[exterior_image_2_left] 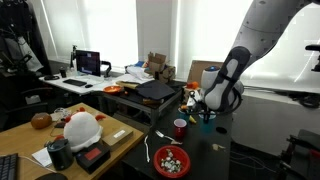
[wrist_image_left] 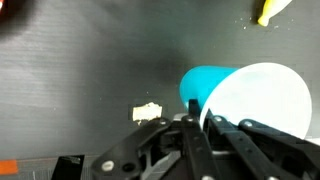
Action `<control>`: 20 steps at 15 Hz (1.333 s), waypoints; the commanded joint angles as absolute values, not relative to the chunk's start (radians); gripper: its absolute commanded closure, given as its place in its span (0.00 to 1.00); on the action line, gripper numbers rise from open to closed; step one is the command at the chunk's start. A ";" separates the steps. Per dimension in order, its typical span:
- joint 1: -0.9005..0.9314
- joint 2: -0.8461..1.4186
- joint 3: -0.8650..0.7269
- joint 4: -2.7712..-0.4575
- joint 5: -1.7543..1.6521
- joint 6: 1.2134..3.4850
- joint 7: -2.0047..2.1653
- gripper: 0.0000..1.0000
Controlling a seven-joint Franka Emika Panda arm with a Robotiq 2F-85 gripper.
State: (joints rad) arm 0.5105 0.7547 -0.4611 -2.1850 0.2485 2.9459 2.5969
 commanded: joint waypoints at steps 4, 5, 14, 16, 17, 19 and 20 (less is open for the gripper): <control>0.558 0.782 -0.406 -2.199 0.402 3.088 2.603 0.99; 0.560 0.783 -0.392 -2.205 0.417 3.098 2.603 0.99; 0.599 0.796 -0.349 -2.232 0.437 3.071 2.603 0.99; 0.617 0.793 -0.361 -2.244 0.426 3.062 2.603 0.99; 0.621 0.791 -0.363 -2.249 0.422 3.062 2.605 0.99; 0.634 0.790 -0.366 -2.259 0.426 3.065 2.606 0.99; 0.637 0.790 -0.367 -2.262 0.427 3.070 2.606 0.99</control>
